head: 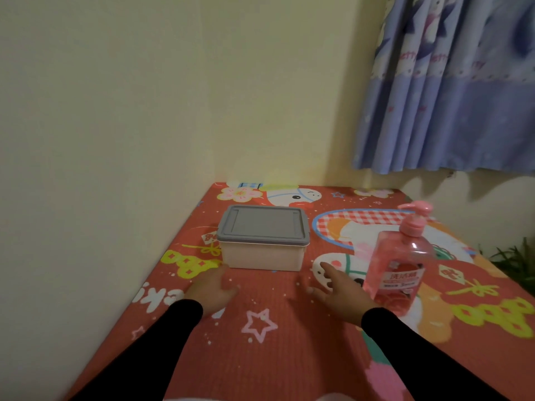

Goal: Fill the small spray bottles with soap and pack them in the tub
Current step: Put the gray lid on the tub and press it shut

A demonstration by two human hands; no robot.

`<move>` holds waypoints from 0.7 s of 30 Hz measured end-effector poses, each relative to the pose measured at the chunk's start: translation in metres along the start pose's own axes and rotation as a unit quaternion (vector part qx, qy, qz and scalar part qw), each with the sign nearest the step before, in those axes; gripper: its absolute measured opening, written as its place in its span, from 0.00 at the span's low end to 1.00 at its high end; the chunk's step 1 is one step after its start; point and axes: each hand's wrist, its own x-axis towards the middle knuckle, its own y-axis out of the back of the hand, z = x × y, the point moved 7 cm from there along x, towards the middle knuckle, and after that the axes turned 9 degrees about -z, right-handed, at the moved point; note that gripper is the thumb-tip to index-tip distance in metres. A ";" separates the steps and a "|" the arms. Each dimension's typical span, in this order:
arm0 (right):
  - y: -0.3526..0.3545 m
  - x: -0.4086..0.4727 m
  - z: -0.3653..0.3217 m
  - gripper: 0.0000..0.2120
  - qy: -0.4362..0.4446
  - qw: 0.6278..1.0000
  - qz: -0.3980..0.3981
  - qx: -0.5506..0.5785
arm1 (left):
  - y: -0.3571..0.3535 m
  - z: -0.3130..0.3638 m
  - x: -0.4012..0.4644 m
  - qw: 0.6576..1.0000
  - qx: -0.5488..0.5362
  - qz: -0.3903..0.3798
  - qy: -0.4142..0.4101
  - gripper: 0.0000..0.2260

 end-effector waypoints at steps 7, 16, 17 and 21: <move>0.000 -0.035 0.001 0.36 0.012 0.999 0.000 -0.040 | -0.035 0.004 -0.015 0.990 0.141 -0.014 0.000 0.31; 0.013 -0.066 0.019 0.21 0.002 0.996 0.070 -0.055 | -0.059 -0.004 -0.014 0.977 0.211 0.000 0.002 0.34; 0.018 -0.069 0.023 0.17 -0.007 0.994 0.096 -0.055 | -0.059 -0.004 -0.014 0.978 0.211 0.004 0.002 0.34; 0.036 -0.089 0.043 0.17 -0.066 0.974 0.215 -0.036 | -0.059 -0.002 -0.015 0.975 0.221 0.019 -0.003 0.30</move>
